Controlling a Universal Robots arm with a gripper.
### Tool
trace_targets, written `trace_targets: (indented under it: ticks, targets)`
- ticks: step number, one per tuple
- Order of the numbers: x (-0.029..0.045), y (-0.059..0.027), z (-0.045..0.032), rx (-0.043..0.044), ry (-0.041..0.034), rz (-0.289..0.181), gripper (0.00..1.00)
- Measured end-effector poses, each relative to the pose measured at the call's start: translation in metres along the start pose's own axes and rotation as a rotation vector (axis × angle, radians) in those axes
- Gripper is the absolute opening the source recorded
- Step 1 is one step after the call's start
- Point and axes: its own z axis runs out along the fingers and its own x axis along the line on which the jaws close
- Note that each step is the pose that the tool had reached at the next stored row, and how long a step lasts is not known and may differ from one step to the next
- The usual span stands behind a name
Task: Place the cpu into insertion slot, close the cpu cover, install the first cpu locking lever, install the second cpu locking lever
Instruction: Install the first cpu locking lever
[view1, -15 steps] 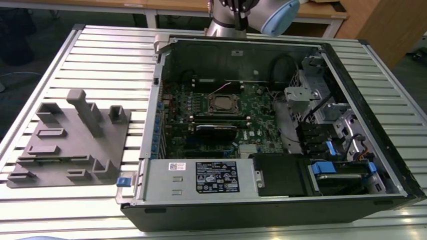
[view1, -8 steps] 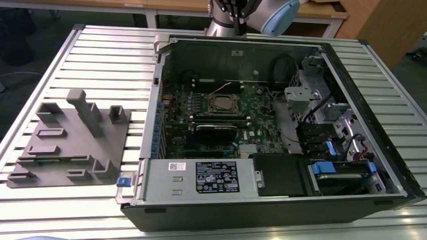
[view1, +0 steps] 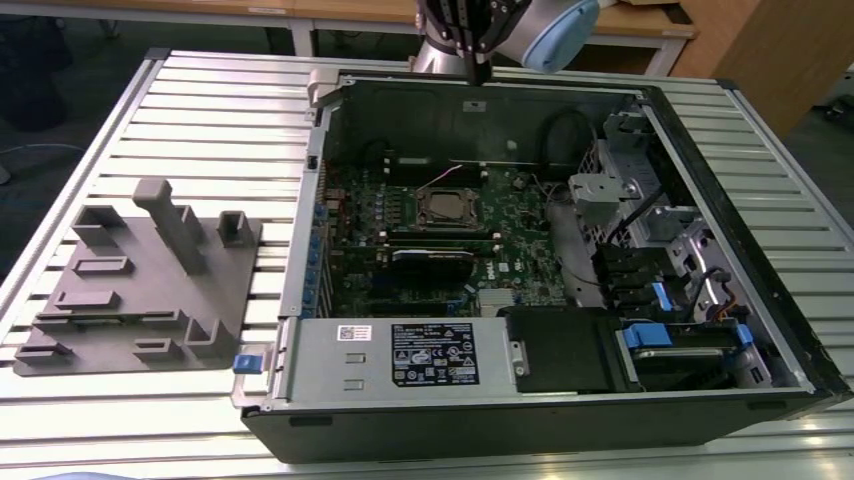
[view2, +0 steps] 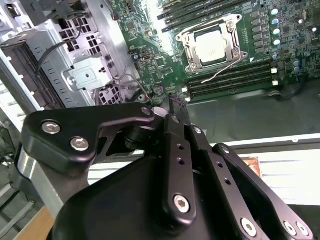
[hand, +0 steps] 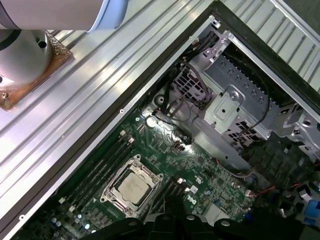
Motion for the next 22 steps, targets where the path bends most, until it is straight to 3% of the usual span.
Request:
trace_targets:
  ticks: [8, 10, 22]
  targets:
    - [0.0035, -0.0030, 0.0129, -0.0007, 0.0006, 0.000, 0.11]
    - [0.0037, -0.0033, 0.0132, -0.0036, 0.0081, 0.002, 0.11]
    - [0.0037, -0.0033, 0.0133, -0.0041, 0.0086, 0.003, 0.11]
